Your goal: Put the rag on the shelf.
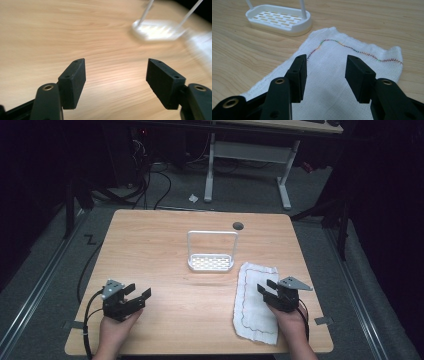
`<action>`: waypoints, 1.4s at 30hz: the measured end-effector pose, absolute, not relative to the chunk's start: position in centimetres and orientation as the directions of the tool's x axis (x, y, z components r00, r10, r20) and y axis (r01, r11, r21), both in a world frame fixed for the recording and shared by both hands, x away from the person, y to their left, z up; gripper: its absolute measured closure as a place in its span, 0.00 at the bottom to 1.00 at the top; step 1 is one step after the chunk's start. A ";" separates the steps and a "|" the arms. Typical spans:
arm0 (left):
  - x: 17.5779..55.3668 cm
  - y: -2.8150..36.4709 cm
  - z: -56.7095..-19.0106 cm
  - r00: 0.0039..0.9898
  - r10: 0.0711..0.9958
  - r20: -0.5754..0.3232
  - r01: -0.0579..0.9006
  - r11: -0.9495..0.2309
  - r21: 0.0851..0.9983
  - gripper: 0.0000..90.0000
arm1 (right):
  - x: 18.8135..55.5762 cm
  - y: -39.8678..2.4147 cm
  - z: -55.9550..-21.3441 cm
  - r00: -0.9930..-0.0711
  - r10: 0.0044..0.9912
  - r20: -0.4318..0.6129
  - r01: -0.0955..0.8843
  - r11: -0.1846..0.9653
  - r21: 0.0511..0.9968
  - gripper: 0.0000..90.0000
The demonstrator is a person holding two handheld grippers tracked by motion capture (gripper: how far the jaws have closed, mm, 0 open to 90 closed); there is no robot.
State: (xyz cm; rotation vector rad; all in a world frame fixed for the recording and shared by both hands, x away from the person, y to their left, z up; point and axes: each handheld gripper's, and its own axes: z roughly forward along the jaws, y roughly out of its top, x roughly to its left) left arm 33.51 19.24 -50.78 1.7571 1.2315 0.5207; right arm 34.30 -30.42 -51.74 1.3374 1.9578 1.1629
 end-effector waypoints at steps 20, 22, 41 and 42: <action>34.1 17.5 -51.5 0.451 0.884 -0.121 0.543 -0.165 0.823 0.36 | 34.2 -31.0 -52.2 -0.392 0.916 0.084 0.529 0.150 0.835 0.64; 34.1 17.3 -51.5 0.453 0.883 -0.124 0.543 -0.163 0.823 0.36 | 34.3 -30.9 -52.4 -0.392 0.916 0.087 0.540 0.152 0.828 0.67; 33.8 16.4 -51.7 0.536 0.836 -0.119 0.508 -0.206 0.837 0.42 | 35.1 -27.9 -53.3 -0.499 0.866 0.014 0.580 0.322 0.748 0.96; 33.7 16.3 -51.7 0.544 0.830 -0.125 0.507 -0.206 0.837 0.42 | 34.8 -27.1 -53.3 -0.524 0.852 0.016 0.575 0.340 0.744 0.96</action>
